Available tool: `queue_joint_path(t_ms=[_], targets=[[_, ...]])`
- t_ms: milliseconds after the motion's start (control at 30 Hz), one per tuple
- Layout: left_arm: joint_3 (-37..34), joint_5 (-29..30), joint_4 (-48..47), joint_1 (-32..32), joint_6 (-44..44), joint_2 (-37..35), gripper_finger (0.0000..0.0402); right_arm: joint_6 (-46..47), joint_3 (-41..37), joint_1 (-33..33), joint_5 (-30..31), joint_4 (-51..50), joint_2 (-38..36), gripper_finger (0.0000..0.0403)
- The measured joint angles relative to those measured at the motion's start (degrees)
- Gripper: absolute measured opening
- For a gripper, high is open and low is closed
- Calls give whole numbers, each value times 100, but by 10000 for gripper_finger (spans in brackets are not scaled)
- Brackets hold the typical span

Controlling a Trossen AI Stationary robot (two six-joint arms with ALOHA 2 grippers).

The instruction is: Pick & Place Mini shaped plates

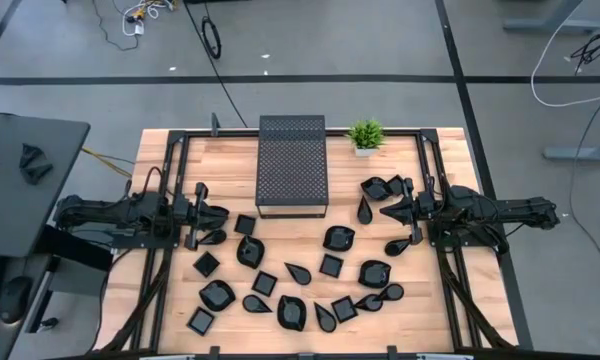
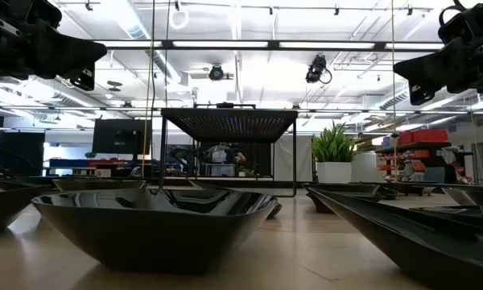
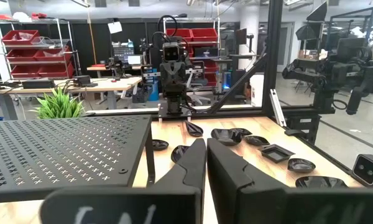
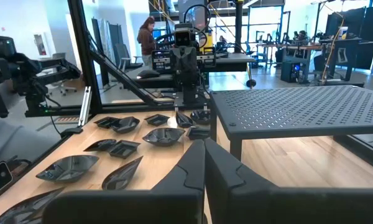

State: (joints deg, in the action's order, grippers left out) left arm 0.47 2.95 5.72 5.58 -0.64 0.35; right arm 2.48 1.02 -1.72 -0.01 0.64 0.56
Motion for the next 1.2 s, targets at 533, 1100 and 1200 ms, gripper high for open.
queue_joint_path(t_ms=[533, 1100, 1200], targets=[[0, -1, 21, 0, 2, 1, 19, -2, -2, 2, 1, 0, 0, 4], [71, 1070, 2167, 1939, 171, 2084, 4, 0, -2, 2, 1, 5, 0, 4], [361, 1977, 2143, 2524, 96, 2997, 4, 0, 0, 1, 2, 7, 0, 4]])
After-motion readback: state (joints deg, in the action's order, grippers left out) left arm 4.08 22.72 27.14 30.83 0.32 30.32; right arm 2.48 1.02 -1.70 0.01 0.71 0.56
